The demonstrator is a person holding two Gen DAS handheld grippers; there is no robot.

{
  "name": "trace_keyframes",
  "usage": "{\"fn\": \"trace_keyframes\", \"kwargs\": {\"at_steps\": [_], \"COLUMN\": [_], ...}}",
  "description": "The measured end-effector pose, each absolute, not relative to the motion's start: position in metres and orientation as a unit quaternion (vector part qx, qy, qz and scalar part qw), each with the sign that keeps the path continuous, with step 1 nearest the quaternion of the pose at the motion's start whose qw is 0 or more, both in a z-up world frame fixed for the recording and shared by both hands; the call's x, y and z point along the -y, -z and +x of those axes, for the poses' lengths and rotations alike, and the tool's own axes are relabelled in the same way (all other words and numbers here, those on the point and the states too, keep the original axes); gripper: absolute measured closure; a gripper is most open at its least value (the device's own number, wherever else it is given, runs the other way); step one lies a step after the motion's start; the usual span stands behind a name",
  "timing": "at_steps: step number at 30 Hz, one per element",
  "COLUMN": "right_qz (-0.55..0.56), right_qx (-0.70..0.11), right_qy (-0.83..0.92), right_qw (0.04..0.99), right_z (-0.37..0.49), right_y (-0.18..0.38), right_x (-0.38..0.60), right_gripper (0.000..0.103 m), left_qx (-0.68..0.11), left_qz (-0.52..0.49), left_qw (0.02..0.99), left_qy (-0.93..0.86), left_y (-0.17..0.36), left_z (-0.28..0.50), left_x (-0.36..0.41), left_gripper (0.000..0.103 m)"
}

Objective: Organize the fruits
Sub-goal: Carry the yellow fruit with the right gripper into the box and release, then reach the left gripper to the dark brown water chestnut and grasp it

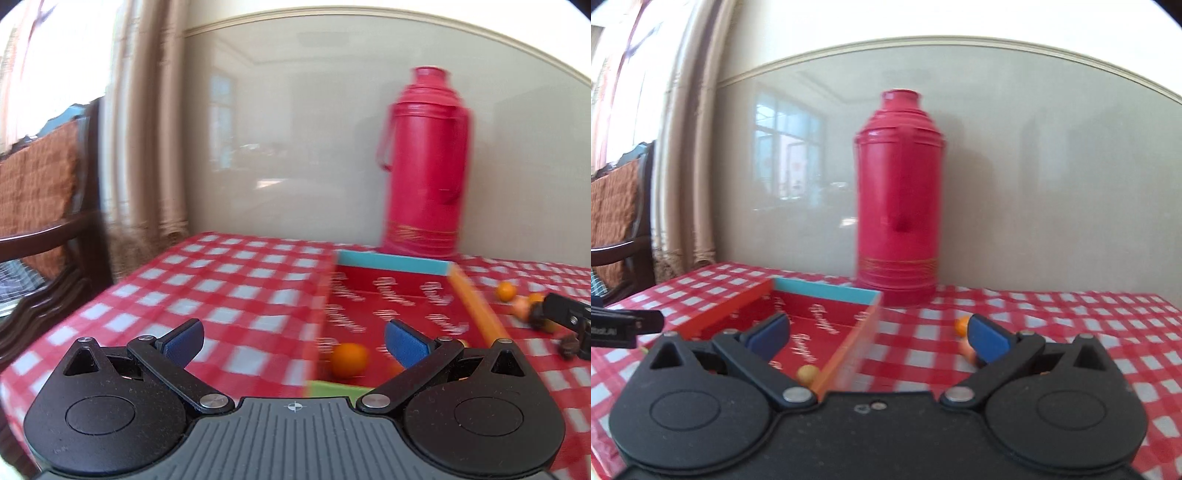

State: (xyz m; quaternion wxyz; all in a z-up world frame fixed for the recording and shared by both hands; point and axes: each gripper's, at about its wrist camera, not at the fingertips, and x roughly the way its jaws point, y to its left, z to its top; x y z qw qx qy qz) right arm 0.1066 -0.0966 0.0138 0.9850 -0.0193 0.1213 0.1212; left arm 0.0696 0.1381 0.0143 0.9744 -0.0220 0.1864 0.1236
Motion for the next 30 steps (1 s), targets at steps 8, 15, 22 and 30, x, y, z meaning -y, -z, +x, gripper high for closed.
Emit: {"fn": "trace_keyframes", "kwargs": {"at_steps": [8,15,22,30], "right_qz": [0.009,0.024,0.054,0.063], "right_qx": [-0.126,-0.128,-0.137,-0.149], "right_qy": [-0.043,0.012,0.053,0.081], "right_qw": [0.991,0.991,0.988,0.983], "right_z": [0.104,0.097,0.098,0.103], "right_y": [-0.015,-0.014,-0.009,0.001], "right_x": [0.176,0.236,0.282,0.321], "right_gripper": [0.006,0.006,0.006,0.006], "left_qx": [-0.181,-0.207,-0.226,-0.269], "left_qz": [0.037,0.030,0.030,0.007], "left_qw": [0.983,0.976,0.969,0.961], "left_qy": [-0.025,0.058,0.090,0.060], "left_y": [-0.017,-0.008,0.002,0.015], "left_z": [0.089,0.112,0.132,0.160], "left_x": [-0.040,0.033,0.096,0.131], "left_gripper": [0.000,0.000,0.000,0.000]}}
